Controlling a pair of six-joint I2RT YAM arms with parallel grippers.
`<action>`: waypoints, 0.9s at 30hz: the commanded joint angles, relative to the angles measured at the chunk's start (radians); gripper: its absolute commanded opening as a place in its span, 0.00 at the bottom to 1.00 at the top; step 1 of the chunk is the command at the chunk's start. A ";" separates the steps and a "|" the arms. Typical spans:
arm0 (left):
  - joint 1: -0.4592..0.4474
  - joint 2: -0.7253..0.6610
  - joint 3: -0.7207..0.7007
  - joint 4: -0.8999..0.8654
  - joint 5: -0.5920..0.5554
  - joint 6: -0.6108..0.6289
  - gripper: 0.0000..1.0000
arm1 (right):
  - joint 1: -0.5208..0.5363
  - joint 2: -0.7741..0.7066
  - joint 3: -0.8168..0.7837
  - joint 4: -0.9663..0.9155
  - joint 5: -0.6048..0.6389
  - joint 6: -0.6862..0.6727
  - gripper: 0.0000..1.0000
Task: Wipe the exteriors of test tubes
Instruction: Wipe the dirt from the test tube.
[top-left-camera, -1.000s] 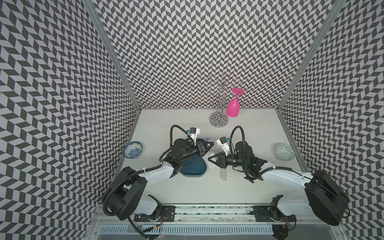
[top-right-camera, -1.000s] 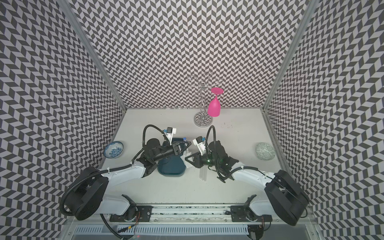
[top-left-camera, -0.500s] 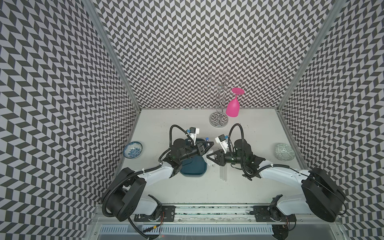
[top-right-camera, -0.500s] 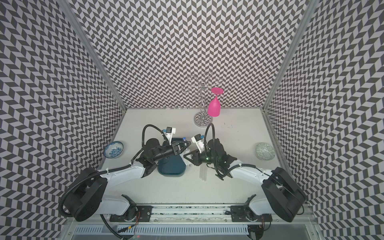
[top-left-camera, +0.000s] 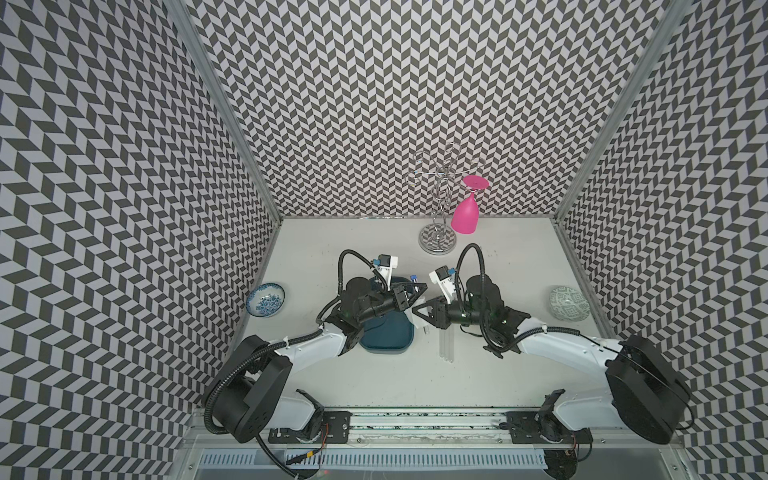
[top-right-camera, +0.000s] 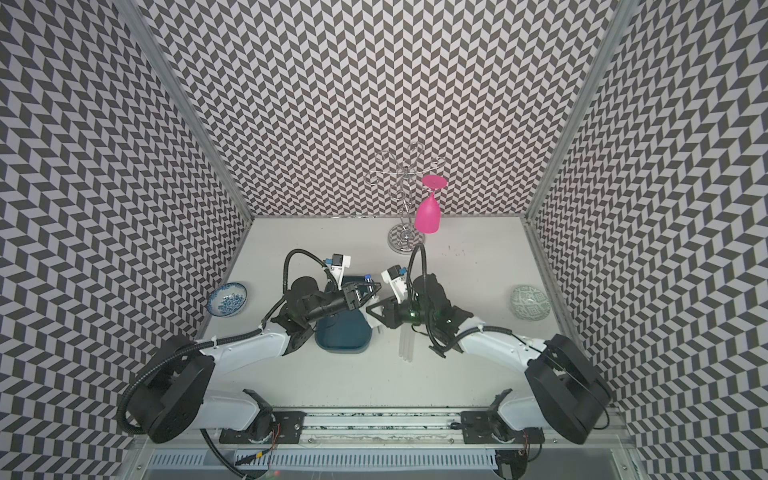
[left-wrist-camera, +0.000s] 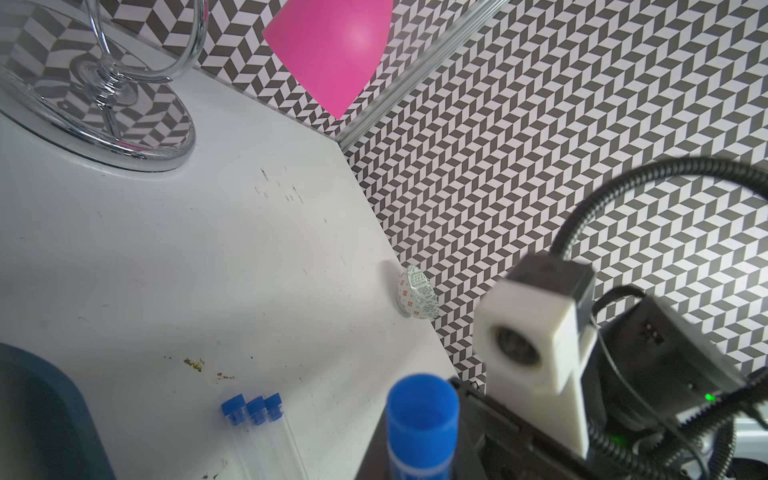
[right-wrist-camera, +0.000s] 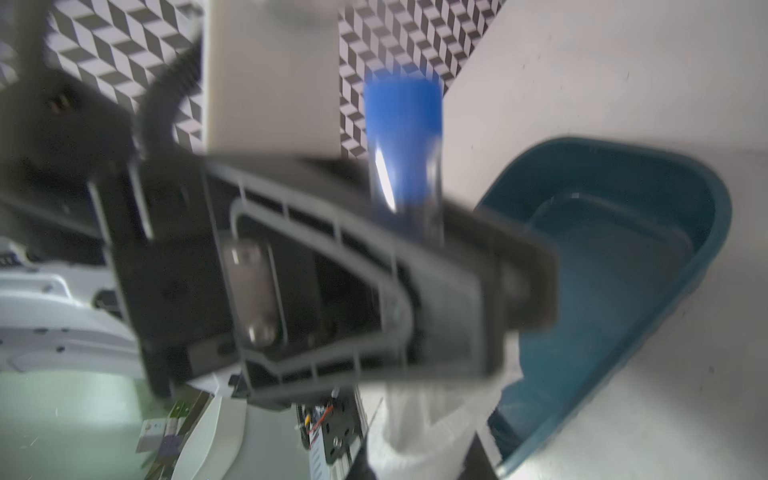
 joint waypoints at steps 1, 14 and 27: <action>-0.004 -0.020 -0.009 0.022 0.013 0.003 0.14 | -0.011 0.036 0.065 0.042 0.003 -0.031 0.19; 0.002 -0.018 -0.004 0.013 0.014 0.013 0.14 | 0.041 -0.108 -0.241 0.124 -0.004 0.109 0.19; 0.002 -0.006 0.002 0.011 0.027 0.007 0.14 | 0.002 0.050 0.112 -0.043 0.012 -0.078 0.20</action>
